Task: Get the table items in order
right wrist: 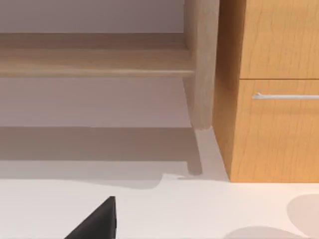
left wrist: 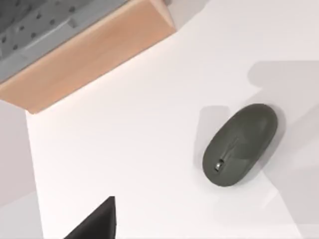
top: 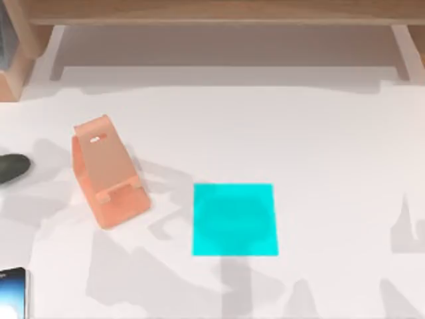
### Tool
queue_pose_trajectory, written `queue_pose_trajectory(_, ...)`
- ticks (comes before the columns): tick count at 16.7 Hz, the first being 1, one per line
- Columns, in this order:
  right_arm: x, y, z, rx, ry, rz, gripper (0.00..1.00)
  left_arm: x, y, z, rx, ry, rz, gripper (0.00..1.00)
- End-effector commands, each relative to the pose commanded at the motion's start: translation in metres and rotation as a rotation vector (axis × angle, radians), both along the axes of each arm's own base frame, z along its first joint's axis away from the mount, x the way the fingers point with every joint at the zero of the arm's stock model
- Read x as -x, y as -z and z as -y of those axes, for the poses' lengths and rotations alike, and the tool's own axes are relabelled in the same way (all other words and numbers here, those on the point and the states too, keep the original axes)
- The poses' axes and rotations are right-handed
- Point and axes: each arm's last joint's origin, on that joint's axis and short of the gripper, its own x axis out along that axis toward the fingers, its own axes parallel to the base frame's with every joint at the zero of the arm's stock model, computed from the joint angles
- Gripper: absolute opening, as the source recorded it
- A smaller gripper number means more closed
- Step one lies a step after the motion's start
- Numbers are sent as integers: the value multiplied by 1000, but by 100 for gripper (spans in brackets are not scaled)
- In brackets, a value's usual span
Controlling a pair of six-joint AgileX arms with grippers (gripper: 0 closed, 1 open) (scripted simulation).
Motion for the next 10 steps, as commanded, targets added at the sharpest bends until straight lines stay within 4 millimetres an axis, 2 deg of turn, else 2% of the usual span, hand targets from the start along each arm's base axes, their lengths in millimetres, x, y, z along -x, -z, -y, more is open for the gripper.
queue_pose_trajectory(4,0,0,0,0,0,0,100,-71,-4,-13,-105,142,-303,100)
queue_pose_trajectory(7,0,0,0,0,0,0,100,-123,12,-22,-143,264,-508,100)
queue_pose_trajectory(10,0,0,0,0,0,0,100,-165,37,-29,-152,380,-672,100)
